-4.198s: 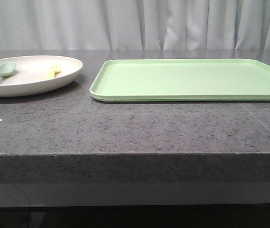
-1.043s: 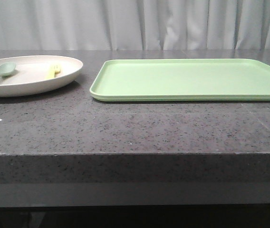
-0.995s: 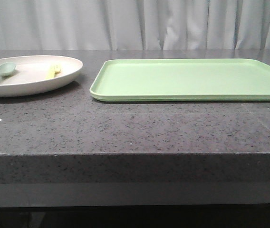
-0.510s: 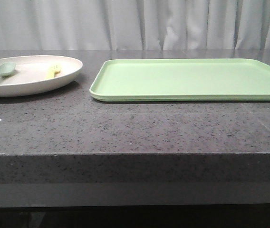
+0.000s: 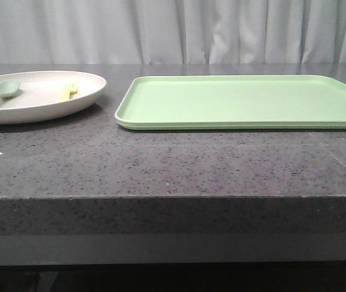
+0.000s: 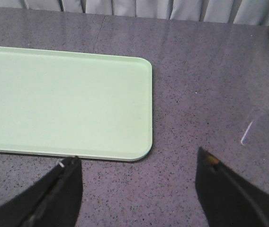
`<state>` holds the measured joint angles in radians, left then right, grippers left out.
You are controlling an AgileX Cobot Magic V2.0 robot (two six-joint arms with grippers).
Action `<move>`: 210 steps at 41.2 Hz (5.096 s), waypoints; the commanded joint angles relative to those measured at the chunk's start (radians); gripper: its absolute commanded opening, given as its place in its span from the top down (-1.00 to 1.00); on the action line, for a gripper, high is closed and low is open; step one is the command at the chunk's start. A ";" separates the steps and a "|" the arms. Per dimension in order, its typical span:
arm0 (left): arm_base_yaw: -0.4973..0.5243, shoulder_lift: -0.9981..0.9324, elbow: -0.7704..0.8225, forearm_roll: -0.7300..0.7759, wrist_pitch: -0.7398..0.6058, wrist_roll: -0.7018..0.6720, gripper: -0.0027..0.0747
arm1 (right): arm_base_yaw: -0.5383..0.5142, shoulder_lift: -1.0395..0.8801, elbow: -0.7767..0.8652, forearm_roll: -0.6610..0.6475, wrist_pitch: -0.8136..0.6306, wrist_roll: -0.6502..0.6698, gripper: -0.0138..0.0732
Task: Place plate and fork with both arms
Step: 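Grasp the cream plate rim with the left gripper, then lift the plate with the left gripper and carry it over the tray, then lower the plate onto the tray, open the left gripper and withdraw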
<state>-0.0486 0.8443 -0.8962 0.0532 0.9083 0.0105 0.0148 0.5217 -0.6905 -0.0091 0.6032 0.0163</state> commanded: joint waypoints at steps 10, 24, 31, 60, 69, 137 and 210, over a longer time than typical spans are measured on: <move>0.099 0.304 -0.182 -0.076 -0.048 0.013 -0.42 | 0.000 0.009 -0.032 -0.011 -0.069 -0.007 -0.53; 0.321 0.613 -0.392 -0.645 0.019 0.343 -0.42 | 0.000 0.009 -0.032 -0.011 -0.069 -0.007 -0.53; 0.353 0.737 -0.446 -0.772 0.045 0.364 -0.42 | 0.000 0.009 -0.032 -0.011 -0.069 -0.007 -0.53; 0.342 0.940 -0.473 -0.911 0.040 0.437 -0.05 | 0.000 0.009 -0.032 -0.011 -0.068 -0.007 -0.53; 0.342 0.944 -0.473 -0.911 0.042 0.437 0.25 | 0.000 0.009 -0.032 -0.011 -0.068 -0.007 -0.53; 0.062 0.992 -0.977 -0.818 0.220 0.102 0.98 | 0.000 0.009 -0.032 -0.011 -0.068 -0.007 -0.53; -0.428 1.393 -1.392 -0.494 0.110 -0.430 0.86 | 0.000 0.009 -0.032 -0.011 -0.068 -0.007 -0.53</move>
<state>-0.4683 2.3105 -2.2516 -0.3989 1.0638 -0.4045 0.0148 0.5217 -0.6905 -0.0091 0.6048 0.0163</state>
